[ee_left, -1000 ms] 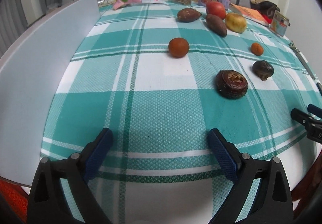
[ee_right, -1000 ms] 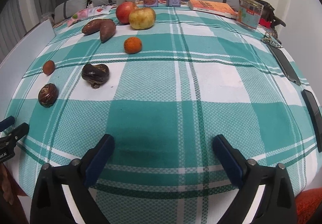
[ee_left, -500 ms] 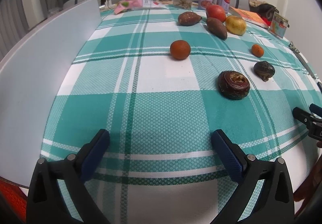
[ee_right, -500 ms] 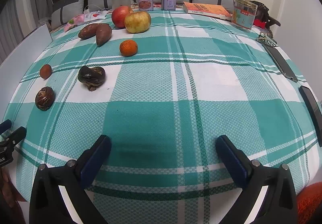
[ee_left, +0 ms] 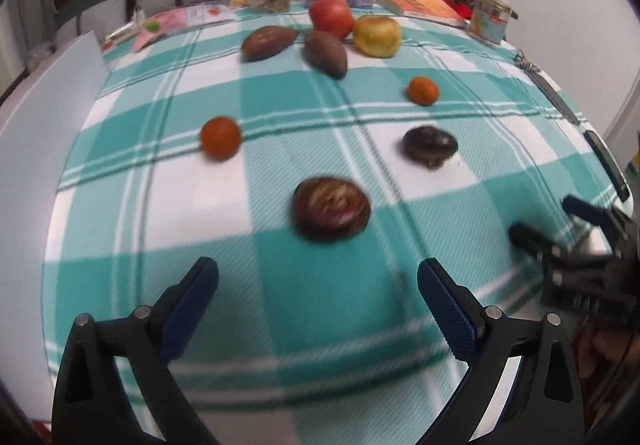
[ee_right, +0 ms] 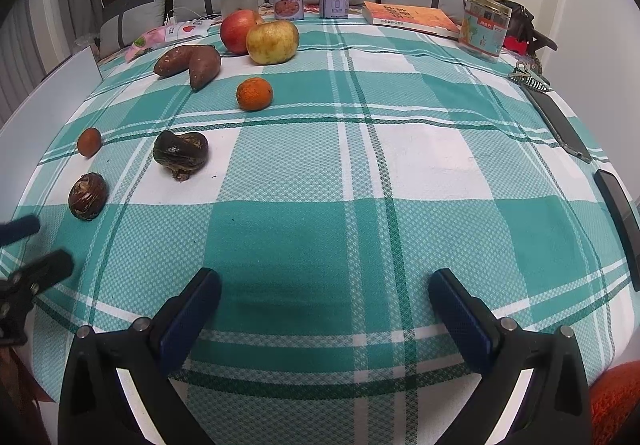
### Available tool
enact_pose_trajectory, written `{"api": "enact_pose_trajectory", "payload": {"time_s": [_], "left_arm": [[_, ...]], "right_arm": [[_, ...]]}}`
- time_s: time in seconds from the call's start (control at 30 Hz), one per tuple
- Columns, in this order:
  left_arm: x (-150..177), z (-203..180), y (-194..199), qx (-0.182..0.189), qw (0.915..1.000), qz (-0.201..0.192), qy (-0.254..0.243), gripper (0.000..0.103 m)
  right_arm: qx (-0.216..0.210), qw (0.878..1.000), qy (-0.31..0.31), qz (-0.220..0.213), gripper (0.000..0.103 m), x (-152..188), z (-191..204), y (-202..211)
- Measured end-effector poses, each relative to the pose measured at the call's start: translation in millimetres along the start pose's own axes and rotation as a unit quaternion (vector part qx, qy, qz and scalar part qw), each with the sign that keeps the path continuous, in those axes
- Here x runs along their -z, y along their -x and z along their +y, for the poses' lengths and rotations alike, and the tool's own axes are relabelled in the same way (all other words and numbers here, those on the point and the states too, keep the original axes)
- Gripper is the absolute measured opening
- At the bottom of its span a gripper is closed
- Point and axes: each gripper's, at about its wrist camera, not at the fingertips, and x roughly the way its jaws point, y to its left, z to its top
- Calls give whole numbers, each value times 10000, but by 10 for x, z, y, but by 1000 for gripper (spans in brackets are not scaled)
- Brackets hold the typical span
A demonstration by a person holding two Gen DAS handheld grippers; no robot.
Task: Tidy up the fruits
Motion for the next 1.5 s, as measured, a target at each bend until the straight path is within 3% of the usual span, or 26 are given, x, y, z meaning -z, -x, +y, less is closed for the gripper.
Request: {"api": "enact_pose_trajectory", "payload": {"time_s": [0.13,0.17,0.2,0.23,0.27,0.33,0.47,0.63,0.77,0.87,1.0,1.1,1.17,1.3,1.5], "left_arm": [[-145,-41,-200,-113,9997,57,212,98],[-153,-33,-208,-115,9996,16,248,93],[-150,-30,-195,-103,9996,-69,263,83],[-142,-33,-193,-92,9997,-104,221,53],[-139,-46,-179,-167,9997,-157,106,46],[-125,-20,-158,-84,9998,-159,24,46],[-62,199,-82,-81,9994,-132,322,45],[21,569,10,-317,9981,-35,536,45],[-13,776,20,-356,9955,19,880,45],[-33,837,1,-443,9948,51,917,45],[-3,911,-22,-434,9938,101,1021,46],[15,900,-24,-505,9947,99,894,46],[23,883,-23,-557,9953,92,782,46],[30,858,-27,-626,9956,57,691,46],[22,868,-21,-594,9952,51,773,46]], "right_arm": [[-7,10000,19,-21,103,8,-1,2],[-7,10000,19,-21,103,8,-1,3],[-9,10000,22,-21,103,13,0,5],[-8,10000,22,-21,103,14,0,5],[-7,10000,19,-23,103,14,0,5],[-9,10000,21,-24,103,14,1,5],[-45,10000,50,45,103,-7,1,2],[-418,9972,18,612,102,-211,-90,-35],[-378,9984,246,341,102,-864,-83,-87],[-649,9970,371,202,102,-1488,53,-268],[-689,9954,551,361,95,-2140,352,-701],[-567,9948,609,585,88,-2449,564,-1056],[-469,9946,512,774,87,-2546,611,-1258],[-663,9917,286,1062,66,-2598,576,-1512],[-785,9911,27,1076,65,-2528,325,-1352]]}}
